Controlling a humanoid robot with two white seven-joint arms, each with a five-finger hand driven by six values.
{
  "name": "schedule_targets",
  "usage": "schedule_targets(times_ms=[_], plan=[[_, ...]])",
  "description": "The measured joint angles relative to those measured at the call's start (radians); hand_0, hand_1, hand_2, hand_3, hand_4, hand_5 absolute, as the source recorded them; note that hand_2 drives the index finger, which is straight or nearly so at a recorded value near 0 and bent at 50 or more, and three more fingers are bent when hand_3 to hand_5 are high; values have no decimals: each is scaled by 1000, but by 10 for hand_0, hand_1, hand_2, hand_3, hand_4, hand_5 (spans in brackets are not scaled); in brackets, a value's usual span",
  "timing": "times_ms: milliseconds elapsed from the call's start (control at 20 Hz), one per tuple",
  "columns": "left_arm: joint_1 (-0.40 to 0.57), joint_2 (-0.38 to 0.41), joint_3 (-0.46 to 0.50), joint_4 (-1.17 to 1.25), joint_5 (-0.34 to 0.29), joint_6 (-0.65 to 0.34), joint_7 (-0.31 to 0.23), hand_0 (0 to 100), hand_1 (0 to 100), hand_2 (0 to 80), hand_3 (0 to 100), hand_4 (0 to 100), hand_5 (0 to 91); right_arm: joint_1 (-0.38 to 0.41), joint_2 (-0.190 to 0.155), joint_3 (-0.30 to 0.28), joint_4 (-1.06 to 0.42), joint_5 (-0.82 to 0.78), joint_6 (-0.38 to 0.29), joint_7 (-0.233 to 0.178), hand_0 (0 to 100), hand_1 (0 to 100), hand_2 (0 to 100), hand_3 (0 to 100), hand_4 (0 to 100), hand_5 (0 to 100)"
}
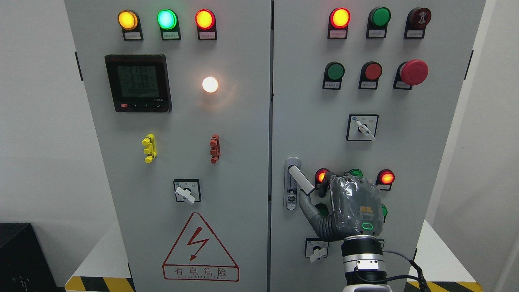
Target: Release door handle
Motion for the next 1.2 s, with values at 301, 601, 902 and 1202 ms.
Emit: schedule_targets(times_ms=[301, 601, 902, 1202], plan=[[0, 0, 0, 0, 0, 0, 0, 0, 0, 44, 104, 5, 0, -4, 0, -7, -1, 0, -1, 0, 457, 416, 697, 972, 771, 695], [0, 0, 0, 0, 0, 1, 0, 0, 0, 43, 104, 5, 0, -9, 0, -12, -2, 0, -1, 0, 459, 415, 698, 971, 771, 696], [0, 0, 0, 0, 0, 1, 0, 0, 0, 43, 104, 5, 0, -14, 0, -16, -4, 0, -1, 0, 460, 415, 698, 971, 772, 696], [0, 0, 0, 0, 0, 1, 0, 0, 0, 42, 105, 5, 0, -19, 0, -21, -6, 0, -1, 0, 462, 415, 696, 969, 772, 696]])
